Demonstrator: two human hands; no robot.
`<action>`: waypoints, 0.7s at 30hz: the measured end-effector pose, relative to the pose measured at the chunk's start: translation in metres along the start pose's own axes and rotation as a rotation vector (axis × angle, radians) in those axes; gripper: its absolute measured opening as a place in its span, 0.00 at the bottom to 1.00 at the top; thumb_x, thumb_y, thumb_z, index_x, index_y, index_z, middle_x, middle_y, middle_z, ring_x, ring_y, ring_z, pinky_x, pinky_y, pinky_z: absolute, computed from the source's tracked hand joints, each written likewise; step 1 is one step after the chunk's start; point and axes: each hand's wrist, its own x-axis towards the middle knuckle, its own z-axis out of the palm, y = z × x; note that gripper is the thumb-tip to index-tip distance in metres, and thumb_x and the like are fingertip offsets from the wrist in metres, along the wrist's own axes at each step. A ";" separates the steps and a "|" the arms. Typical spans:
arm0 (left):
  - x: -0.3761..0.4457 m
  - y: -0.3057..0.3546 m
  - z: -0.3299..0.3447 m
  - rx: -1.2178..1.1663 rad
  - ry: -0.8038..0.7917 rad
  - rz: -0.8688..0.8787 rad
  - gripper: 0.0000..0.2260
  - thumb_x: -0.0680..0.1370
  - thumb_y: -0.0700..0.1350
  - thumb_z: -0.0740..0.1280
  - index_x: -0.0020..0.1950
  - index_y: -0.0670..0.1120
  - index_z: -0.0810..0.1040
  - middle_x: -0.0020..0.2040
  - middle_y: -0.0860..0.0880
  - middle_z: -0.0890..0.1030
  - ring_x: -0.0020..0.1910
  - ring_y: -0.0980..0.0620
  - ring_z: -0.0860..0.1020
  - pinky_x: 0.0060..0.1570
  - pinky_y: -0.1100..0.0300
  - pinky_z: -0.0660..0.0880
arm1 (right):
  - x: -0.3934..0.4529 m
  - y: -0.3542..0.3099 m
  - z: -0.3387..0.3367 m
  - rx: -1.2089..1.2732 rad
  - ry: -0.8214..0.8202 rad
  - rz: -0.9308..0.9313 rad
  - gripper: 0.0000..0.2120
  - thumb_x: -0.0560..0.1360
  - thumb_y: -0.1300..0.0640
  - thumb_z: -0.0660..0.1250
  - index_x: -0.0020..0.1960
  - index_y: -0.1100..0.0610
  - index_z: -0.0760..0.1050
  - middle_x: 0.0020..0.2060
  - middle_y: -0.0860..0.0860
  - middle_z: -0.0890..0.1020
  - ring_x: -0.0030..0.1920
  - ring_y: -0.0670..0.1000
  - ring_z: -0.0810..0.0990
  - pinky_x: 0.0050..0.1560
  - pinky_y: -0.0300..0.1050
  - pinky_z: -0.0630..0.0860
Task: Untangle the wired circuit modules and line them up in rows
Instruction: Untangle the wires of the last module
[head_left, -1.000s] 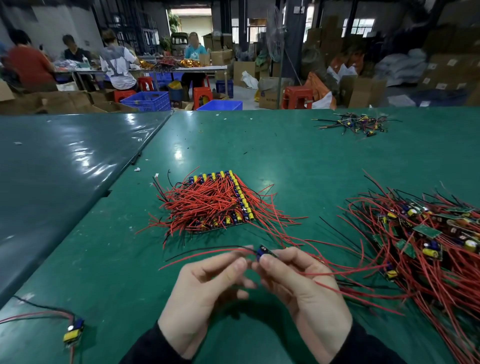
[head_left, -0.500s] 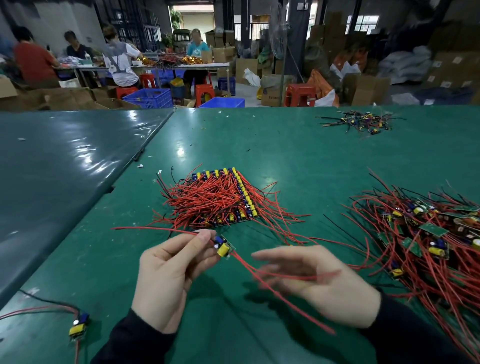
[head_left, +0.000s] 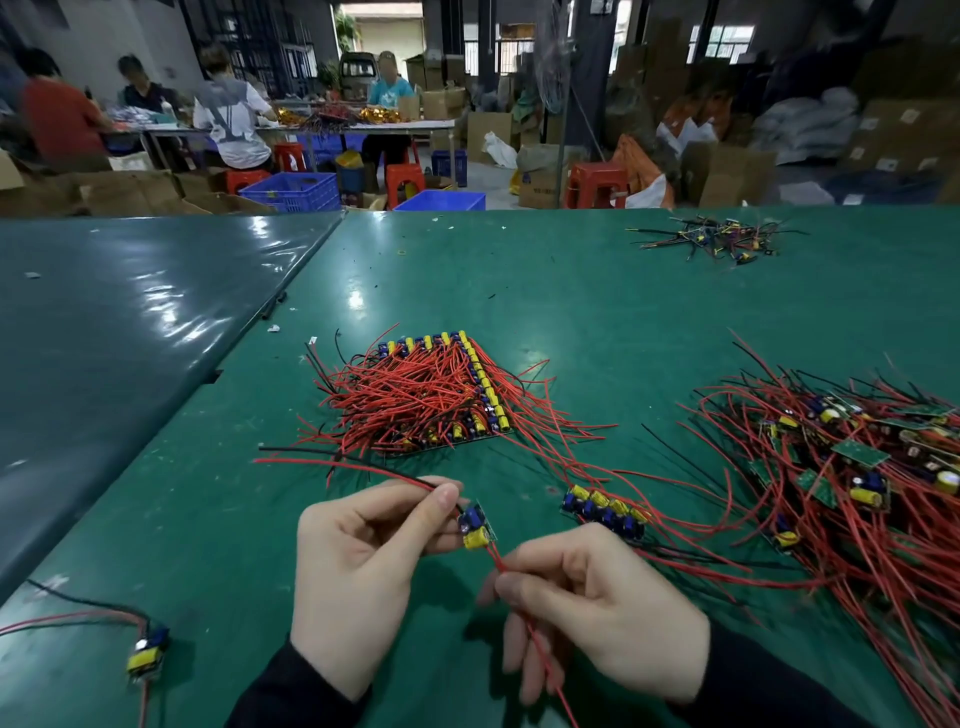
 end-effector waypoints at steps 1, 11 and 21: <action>0.000 0.000 0.001 0.012 0.014 0.010 0.04 0.66 0.39 0.71 0.35 0.39 0.84 0.34 0.43 0.84 0.29 0.52 0.81 0.30 0.64 0.78 | 0.000 0.003 0.001 -0.023 0.027 -0.007 0.08 0.80 0.65 0.57 0.50 0.67 0.74 0.32 0.60 0.80 0.25 0.47 0.80 0.25 0.37 0.73; 0.014 0.001 -0.013 -0.090 0.179 -0.043 0.05 0.68 0.38 0.70 0.33 0.43 0.85 0.31 0.44 0.83 0.29 0.54 0.80 0.31 0.65 0.78 | -0.005 -0.002 0.006 -0.388 0.035 0.044 0.15 0.82 0.57 0.53 0.42 0.55 0.74 0.18 0.45 0.72 0.15 0.42 0.67 0.20 0.28 0.63; 0.019 -0.001 -0.017 -0.138 0.217 -0.060 0.06 0.68 0.38 0.70 0.33 0.44 0.85 0.32 0.46 0.83 0.29 0.55 0.80 0.32 0.66 0.78 | -0.004 0.007 0.008 -0.879 0.145 -0.128 0.23 0.82 0.48 0.51 0.34 0.60 0.65 0.24 0.56 0.66 0.28 0.56 0.65 0.32 0.50 0.63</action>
